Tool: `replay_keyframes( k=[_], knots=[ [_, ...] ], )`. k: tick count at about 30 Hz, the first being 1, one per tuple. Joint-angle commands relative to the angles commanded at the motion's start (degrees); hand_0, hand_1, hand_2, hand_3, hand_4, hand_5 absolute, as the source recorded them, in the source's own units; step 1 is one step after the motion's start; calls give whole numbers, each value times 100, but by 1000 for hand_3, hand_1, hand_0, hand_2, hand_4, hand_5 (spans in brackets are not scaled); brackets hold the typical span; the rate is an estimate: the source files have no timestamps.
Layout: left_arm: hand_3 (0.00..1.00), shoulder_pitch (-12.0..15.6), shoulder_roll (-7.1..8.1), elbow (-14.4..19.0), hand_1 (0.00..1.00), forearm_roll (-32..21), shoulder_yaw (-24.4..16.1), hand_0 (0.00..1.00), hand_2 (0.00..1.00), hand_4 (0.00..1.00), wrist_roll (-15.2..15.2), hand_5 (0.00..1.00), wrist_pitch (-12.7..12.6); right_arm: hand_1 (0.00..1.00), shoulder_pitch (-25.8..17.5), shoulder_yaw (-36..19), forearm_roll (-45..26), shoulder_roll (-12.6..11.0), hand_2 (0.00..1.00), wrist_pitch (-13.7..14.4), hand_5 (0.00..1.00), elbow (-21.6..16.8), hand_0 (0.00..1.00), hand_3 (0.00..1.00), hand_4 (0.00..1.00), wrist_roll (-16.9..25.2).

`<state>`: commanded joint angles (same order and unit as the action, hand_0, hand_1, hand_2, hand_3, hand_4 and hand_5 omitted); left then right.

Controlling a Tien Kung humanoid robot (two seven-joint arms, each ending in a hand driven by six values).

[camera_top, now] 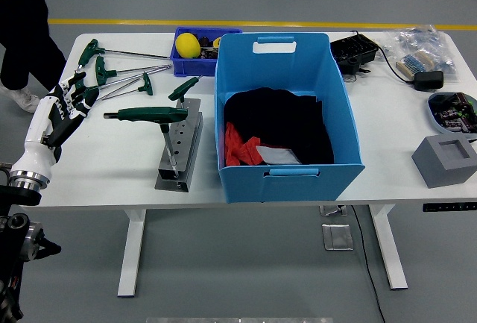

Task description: Lift tool from toolbox,place it in box,lift tool from toolbox,place it in box

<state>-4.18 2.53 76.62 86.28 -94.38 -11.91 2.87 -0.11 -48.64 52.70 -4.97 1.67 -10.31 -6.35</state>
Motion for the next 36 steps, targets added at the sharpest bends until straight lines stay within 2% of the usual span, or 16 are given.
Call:
replay_keyframes(
  k=[36],
  knots=[
    [894, -11, 2, 5, 947, 16, -68, 942, 998, 985, -50, 867, 42, 718, 5, 4, -49, -6, 789, 3, 717, 0, 734, 674, 901, 11]
  ],
)
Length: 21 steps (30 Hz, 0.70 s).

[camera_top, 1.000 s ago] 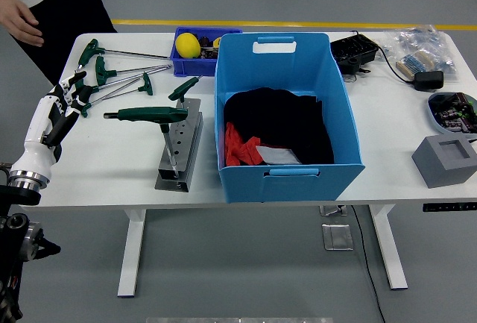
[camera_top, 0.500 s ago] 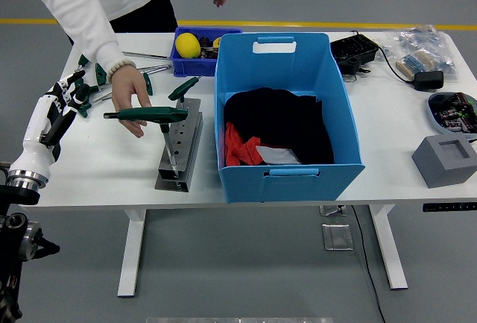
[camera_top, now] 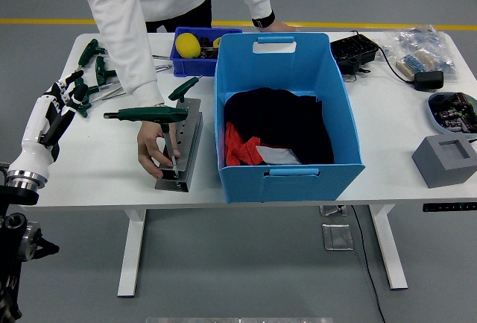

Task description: Lift tool from toolbox,place it in box,lift tool from toolbox,place it in box

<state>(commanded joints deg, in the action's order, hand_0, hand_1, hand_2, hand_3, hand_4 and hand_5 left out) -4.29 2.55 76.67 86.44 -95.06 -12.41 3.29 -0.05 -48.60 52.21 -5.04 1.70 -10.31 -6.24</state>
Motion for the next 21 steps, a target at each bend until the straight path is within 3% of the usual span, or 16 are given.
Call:
replay_keyframes(
  k=[7, 11, 12, 17, 21],
  knots=[
    [894, -19, 18, 72, 949, 63, 16, 943, 998, 983, -9, 850, -33, 718, 2, 3, 3, 1, 789, -4, 716, 0, 734, 675, 901, -2],
    [894, -57, 57, 206, 949, 374, 19, 943, 998, 983, -71, 850, -64, 718, -1, 3, 1, 0, 789, -5, 716, 0, 734, 675, 901, -2],
    [903, -76, 81, 282, 960, 544, 22, 962, 998, 998, -99, 756, -67, 718, -1, 2, 4, -1, 789, -5, 716, 0, 734, 674, 901, -3],
    [903, -123, 212, 738, 960, 1544, 41, 962, 998, 998, -208, 756, 46, 718, -3, 5, -3, -1, 789, -5, 716, 0, 734, 674, 901, -2],
    [918, -117, 387, 1374, 982, 2524, 202, 987, 998, 998, -316, 717, 300, 718, -5, 3, -5, -5, 789, -4, 717, 0, 733, 672, 900, 1]
  ],
)
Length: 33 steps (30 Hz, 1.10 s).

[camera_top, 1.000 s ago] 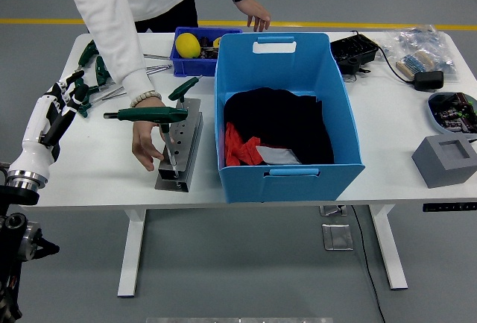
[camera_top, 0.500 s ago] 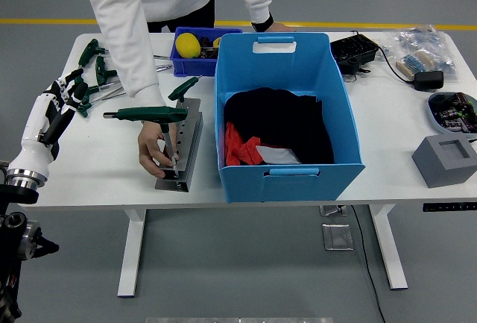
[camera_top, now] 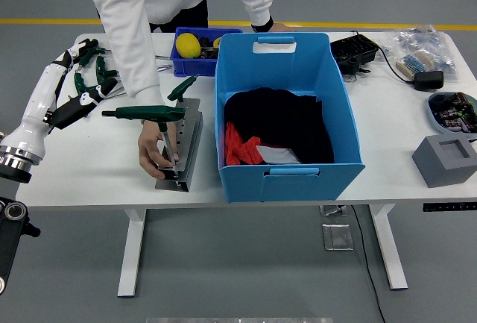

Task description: Lift tool from toolbox,place it in box,lift tool from toolbox,place it in box

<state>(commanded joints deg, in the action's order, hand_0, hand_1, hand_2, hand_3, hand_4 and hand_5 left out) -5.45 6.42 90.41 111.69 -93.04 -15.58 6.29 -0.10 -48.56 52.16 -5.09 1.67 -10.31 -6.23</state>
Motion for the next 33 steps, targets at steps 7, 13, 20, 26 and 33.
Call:
replay_keyframes(
  k=[7, 13, 20, 26, 33],
  knots=[
    [947, -164, 304, 935, 998, 1713, 695, 998, 998, 998, 143, 661, 555, 718, 11, 0, -18, -10, 789, 8, 717, 0, 734, 673, 901, 10],
    [972, -434, 270, 888, 984, 1831, 1079, 954, 995, 998, 335, 524, 985, 718, 12, 23, -62, -19, 789, 19, 716, 0, 733, 672, 900, 23],
    [946, -839, 251, 297, 952, 1831, 1450, 919, 921, 998, 608, 465, 1330, 717, 23, 50, -107, -27, 789, 23, 717, 0, 733, 672, 900, 23],
    [851, -1248, 294, -320, 806, 1831, 1677, 798, 767, 998, 864, 475, 1373, 717, 35, 77, -131, -38, 789, 21, 716, 0, 732, 673, 900, 21],
    [750, -1473, 374, -644, 673, 1831, 1876, 703, 617, 998, 1149, 489, 1238, 717, 45, 89, -142, -39, 788, 25, 716, 0, 733, 673, 900, 10]
  ],
)
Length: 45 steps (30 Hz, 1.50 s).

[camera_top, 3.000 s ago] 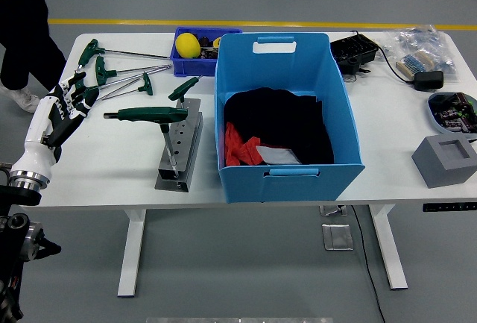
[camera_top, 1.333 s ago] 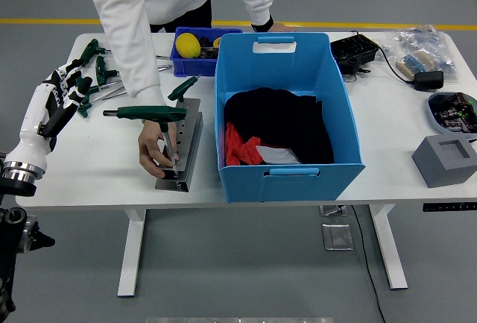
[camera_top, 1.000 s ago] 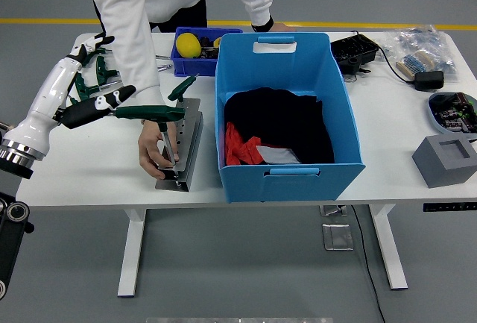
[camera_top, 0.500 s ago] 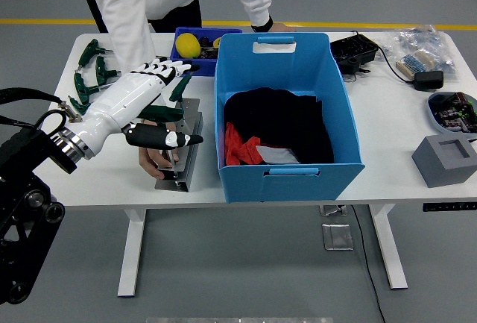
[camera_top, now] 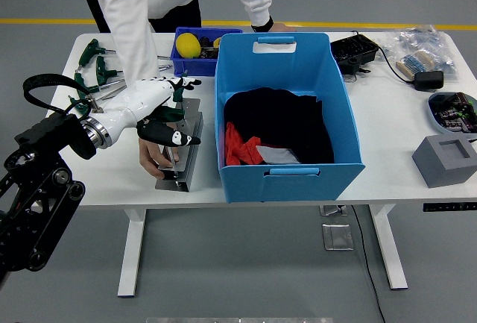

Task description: Lift tool from toolbox,place it in box,lift tool from toolbox,place it in box

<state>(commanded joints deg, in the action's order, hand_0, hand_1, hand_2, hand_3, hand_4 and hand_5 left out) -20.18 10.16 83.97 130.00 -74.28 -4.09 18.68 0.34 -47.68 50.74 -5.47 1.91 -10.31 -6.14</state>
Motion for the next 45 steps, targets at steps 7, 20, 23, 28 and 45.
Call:
replay_keyframes(
  k=[7, 20, 23, 28, 45],
  knots=[
    [713, -86, 121, 129, 625, 0, 155, 657, 554, 998, 254, 513, 149, 719, -9, -5, 2, 15, 788, 3, 716, 0, 732, 672, 900, -17],
    [701, -316, 570, 287, 619, 0, 492, 656, 538, 998, 545, 529, 493, 719, -35, -6, 14, 26, 788, 4, 716, 0, 733, 671, 900, -27],
    [701, -357, 645, 278, 619, 0, 518, 656, 538, 998, 617, 529, 586, 719, -40, -5, 15, 27, 788, 5, 716, 0, 733, 671, 900, -27],
    [693, -396, 686, 256, 615, 0, 473, 655, 531, 998, 725, 542, 763, 719, -32, -9, 13, 23, 788, 6, 715, 0, 733, 669, 900, -25],
    [533, -391, 661, 171, 364, 0, 477, 420, 312, 998, 1087, 620, 726, 719, -26, -2, 11, 22, 787, -7, 715, 0, 733, 669, 900, -27]
  ],
)
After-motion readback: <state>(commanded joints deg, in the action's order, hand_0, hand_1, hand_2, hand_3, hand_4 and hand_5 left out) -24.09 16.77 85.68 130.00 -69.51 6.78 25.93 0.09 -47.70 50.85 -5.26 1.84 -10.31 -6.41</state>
